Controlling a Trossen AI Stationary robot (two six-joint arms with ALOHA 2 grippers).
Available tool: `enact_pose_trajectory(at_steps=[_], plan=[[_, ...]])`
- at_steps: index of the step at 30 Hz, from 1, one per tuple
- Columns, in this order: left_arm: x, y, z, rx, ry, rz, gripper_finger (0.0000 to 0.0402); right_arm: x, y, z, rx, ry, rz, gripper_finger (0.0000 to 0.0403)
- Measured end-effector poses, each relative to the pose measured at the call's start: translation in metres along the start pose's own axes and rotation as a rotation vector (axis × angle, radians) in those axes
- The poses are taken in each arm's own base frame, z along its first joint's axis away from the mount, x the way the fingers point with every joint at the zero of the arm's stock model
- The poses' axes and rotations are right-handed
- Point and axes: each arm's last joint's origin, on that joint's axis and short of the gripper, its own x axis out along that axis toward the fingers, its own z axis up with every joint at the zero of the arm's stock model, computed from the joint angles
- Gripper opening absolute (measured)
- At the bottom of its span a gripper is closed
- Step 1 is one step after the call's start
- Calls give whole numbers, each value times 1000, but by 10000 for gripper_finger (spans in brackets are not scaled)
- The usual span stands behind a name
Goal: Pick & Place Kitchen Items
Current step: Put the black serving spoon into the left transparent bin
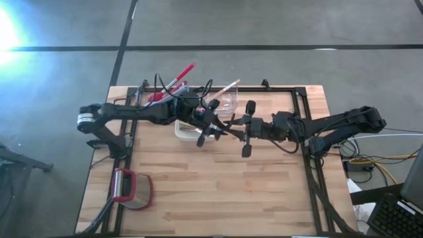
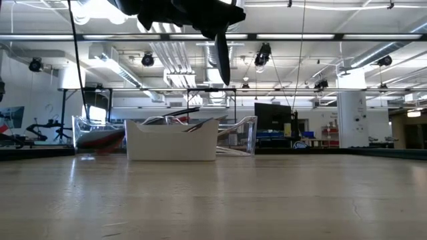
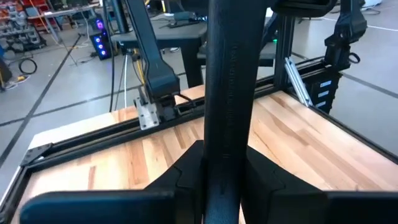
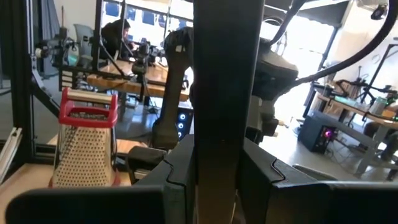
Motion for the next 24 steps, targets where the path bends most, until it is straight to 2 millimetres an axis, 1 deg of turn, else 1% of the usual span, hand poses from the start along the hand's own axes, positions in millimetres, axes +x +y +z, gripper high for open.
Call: enact_pose_trajectory(at_steps=[5,10,12,14,16,18,21,24], plan=[[-5,-1,4,4,5,5,67,0,0,0,19,-5,-1,71],[-7,-2,5,-8,11,3,67,0,-1,2,89,-3,-6,76],[-9,-1,5,-5,27,22,67,1,-1,4,132,14,-28,106],[-13,0,5,6,51,48,67,-1,-3,8,151,59,-48,151],[-19,1,4,26,86,80,67,-4,-5,12,178,130,-50,189],[-26,5,4,44,134,123,67,-9,-7,16,214,226,-59,217],[-43,12,3,49,231,198,67,-15,-9,19,287,367,-78,239],[-66,20,0,33,337,291,67,-20,-10,16,342,471,-103,245]])
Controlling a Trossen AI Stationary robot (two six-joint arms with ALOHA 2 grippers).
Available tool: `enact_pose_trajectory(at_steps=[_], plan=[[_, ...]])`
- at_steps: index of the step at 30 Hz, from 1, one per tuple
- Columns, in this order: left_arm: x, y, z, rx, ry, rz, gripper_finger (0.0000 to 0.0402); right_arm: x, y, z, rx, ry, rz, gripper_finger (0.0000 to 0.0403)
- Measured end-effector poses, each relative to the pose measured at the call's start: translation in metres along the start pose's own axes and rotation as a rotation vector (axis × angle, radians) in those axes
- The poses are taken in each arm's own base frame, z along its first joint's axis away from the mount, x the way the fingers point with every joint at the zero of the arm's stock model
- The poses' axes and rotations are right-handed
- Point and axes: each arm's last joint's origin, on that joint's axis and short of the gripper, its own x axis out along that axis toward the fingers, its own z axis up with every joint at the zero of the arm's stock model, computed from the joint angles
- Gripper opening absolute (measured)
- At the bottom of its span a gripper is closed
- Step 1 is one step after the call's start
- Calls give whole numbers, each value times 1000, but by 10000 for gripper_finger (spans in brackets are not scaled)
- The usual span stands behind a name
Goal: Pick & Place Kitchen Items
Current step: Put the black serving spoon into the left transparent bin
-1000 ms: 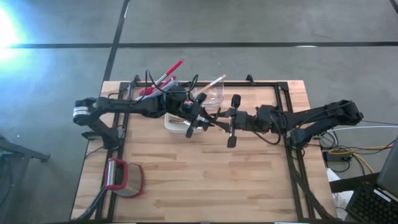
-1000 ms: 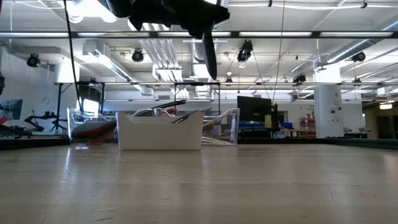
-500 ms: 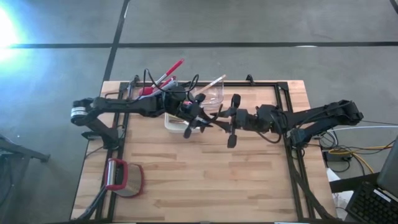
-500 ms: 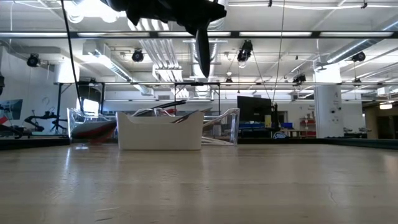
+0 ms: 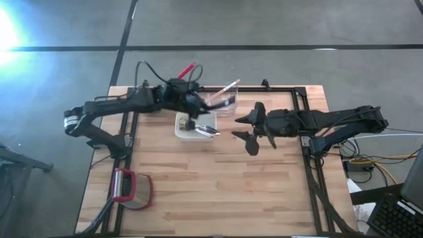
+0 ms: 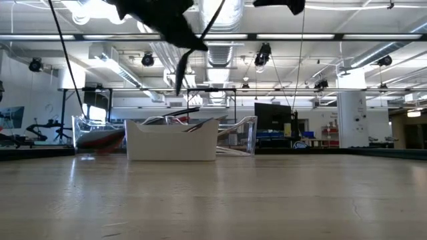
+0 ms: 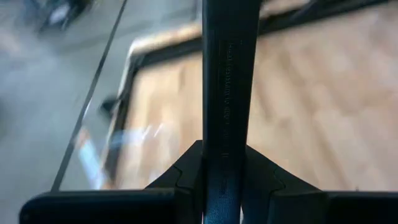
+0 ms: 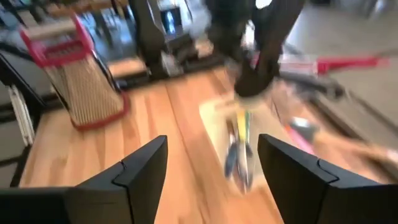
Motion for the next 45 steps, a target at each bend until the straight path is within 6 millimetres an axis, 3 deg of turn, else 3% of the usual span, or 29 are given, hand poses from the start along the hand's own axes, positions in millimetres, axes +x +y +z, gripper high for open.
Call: enact_pose_trajectory(at_steps=[8,14,28,33,37,45], plan=[[-42,29,-28,-83,277,235,67,5,-5,-24,9,142,-47,230],[-60,46,-36,-49,362,412,67,9,-8,-36,-2,175,-58,220],[-75,78,-80,-178,488,363,67,9,-9,-41,-51,188,-58,219],[-77,90,-98,-237,479,270,67,9,-10,-40,-72,180,-83,219],[-77,92,-123,-285,562,262,67,9,-10,-40,-72,178,-87,219],[-75,84,-148,-335,649,255,67,9,-10,-40,-80,173,-104,219]])
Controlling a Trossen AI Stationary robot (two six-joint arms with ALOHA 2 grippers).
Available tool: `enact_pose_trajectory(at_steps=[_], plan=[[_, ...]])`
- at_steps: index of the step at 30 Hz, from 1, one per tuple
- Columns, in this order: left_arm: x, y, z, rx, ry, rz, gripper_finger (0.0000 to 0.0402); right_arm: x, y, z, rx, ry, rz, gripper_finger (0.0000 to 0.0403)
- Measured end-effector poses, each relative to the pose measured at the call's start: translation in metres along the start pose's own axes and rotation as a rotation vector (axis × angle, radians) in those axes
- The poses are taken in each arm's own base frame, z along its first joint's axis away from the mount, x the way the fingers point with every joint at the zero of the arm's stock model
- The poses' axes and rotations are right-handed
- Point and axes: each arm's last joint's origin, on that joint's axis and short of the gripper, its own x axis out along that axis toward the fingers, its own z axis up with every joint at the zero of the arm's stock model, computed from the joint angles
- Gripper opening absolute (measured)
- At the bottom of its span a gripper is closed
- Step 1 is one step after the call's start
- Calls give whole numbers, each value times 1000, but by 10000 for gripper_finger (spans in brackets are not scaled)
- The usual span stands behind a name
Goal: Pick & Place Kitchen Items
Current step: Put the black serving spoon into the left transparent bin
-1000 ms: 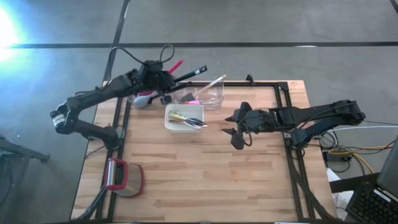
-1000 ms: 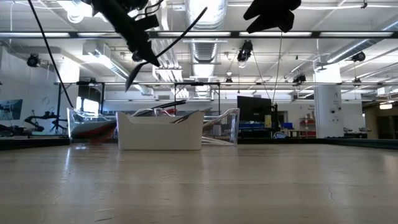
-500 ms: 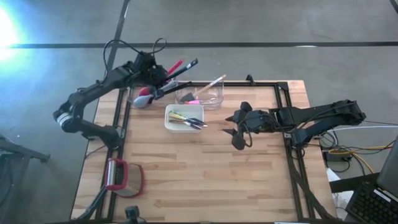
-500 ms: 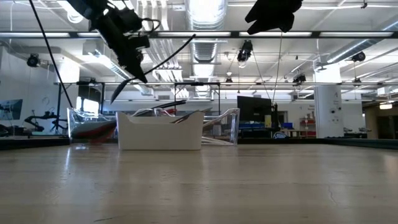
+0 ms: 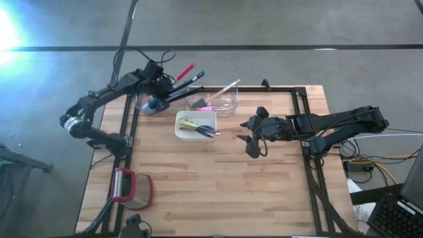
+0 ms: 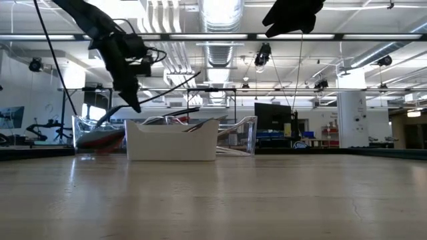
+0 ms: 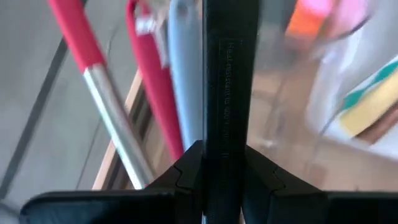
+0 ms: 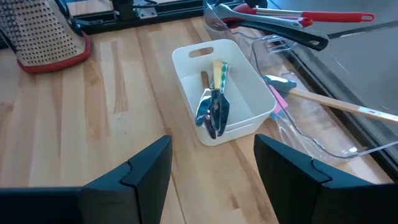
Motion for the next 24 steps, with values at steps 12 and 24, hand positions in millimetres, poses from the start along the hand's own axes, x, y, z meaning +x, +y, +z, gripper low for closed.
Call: enact_pose_trajectory(at_steps=[12,24], plan=[[25,-2,-18,-18,192,36,67,0,0,0,-4,-2,1,219],[41,-1,-24,-41,306,53,88,0,0,0,-3,-4,1,219]])
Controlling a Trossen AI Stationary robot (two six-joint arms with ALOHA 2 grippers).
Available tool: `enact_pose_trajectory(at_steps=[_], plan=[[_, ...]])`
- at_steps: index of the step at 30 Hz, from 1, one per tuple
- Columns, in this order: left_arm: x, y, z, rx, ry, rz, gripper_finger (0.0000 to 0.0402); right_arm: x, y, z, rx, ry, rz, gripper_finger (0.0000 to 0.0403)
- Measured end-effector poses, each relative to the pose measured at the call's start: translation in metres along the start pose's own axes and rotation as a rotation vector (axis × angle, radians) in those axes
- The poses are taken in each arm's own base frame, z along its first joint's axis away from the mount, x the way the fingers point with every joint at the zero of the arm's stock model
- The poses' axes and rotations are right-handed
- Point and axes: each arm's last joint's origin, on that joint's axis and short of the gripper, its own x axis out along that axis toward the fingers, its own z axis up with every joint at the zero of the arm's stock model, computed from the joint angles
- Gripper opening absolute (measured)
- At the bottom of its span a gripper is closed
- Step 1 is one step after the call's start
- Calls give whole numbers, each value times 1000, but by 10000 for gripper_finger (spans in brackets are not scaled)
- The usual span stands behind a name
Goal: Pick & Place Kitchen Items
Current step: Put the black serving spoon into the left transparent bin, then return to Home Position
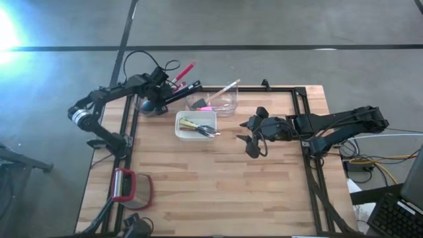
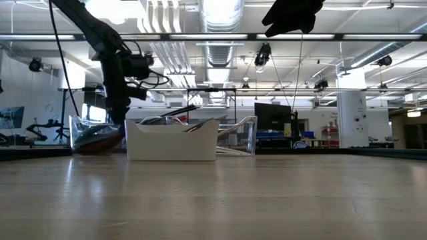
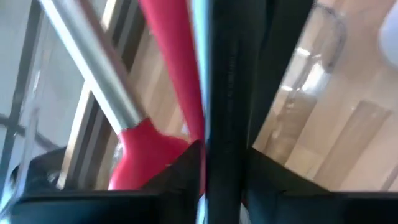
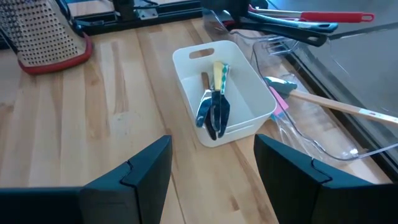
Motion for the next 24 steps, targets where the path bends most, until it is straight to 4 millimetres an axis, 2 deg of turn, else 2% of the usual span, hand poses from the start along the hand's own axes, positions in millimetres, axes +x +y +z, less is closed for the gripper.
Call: enact_pose_trajectory(at_steps=[5,9,15,18,21,24], plan=[[-13,3,2,-19,-28,44,193,0,0,0,0,0,0,219],[-32,9,6,-75,-62,106,243,0,0,0,0,0,0,219],[-82,18,17,-163,-209,164,264,0,0,0,-6,-1,0,219],[-114,19,21,-193,-362,134,265,0,0,1,-5,-5,2,219],[-141,14,26,-204,-586,-30,265,0,0,2,-7,-18,5,219],[-157,5,28,-193,-784,-303,265,0,1,3,-11,-29,8,219]])
